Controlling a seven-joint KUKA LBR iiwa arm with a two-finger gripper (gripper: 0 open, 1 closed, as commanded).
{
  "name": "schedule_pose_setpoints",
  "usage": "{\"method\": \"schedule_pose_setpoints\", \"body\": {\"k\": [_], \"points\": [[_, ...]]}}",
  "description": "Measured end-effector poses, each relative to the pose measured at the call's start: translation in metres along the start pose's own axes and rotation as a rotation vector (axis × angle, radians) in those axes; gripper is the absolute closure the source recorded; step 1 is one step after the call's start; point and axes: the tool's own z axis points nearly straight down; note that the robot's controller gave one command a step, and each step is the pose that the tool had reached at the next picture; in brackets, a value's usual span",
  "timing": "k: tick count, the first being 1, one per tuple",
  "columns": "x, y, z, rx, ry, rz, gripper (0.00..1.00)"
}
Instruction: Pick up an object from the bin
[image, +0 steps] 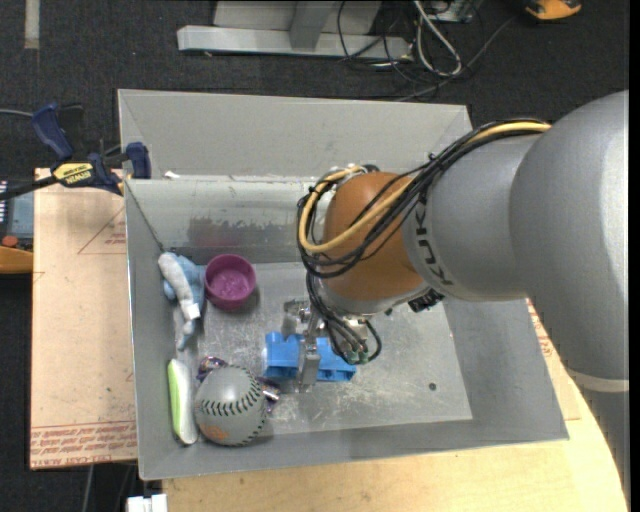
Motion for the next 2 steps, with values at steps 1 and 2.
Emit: {"method": "schedule_pose_setpoints", "body": {"k": [1,2], "points": [[0.0,0.0,-0.01,-0.001,-0.002,0.0,1.0],[0.0,0.0,-0.023,-0.001,-0.001,0.0,1.0]]}}
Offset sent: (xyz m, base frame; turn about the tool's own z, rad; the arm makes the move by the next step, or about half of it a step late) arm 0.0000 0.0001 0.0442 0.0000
